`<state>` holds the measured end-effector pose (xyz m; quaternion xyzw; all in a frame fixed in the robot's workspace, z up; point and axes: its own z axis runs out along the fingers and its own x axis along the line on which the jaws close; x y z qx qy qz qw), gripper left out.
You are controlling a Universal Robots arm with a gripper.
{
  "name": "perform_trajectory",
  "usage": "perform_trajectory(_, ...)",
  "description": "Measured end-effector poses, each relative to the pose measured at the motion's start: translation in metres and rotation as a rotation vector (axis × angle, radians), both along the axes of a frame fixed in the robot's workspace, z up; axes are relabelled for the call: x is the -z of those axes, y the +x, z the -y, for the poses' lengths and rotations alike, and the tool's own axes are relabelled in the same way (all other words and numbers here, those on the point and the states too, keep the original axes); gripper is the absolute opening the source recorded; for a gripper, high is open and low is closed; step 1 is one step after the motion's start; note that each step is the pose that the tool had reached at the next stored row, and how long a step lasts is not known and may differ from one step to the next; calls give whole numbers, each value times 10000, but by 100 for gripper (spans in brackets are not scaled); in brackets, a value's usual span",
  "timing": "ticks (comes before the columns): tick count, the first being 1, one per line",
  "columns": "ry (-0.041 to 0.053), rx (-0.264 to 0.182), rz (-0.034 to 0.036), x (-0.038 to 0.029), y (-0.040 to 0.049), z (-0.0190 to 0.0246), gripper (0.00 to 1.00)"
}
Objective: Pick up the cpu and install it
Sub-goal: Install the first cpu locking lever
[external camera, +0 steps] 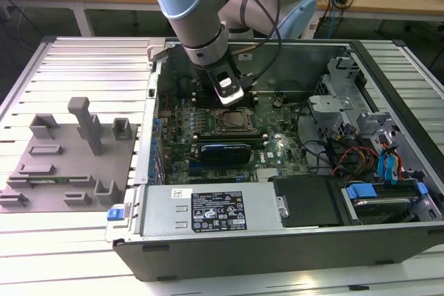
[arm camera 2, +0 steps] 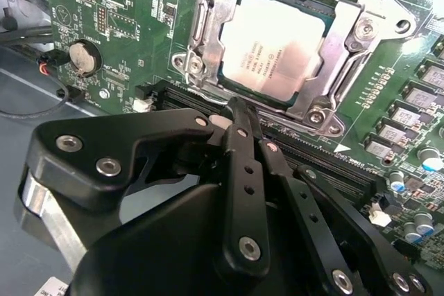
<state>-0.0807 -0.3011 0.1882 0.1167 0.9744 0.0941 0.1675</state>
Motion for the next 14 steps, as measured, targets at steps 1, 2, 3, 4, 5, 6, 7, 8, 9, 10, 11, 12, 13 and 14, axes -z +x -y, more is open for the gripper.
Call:
perform_trajectory(1,1,0,1,0,6,0,11)
perform_trajectory(2,1,1,2,1,13,0,11)
perform_trajectory(3,2,1,1,1,27,0,11)
perform_trajectory(4,1,0,1,0,36,-1,11)
perform_trajectory(5,1,1,1,0,42,-1,11)
perform_trajectory(6,2,1,1,1,56,0,11)
perform_trajectory(7,2,1,1,1,63,0,11)
perform_trajectory(8,1,1,0,0,69,0,11)
perform_trajectory(9,0,0,-1,0,78,0,11)
perform_trajectory(10,1,0,1,1,84,0,11)
perform_trajectory(11,9,0,17,8,91,-2,11)
perform_trajectory(12,6,-2,8,8,94,-2,11)
perform_trajectory(13,2,0,4,7,95,-1,11)
perform_trajectory(14,-1,1,4,7,95,-1,11)
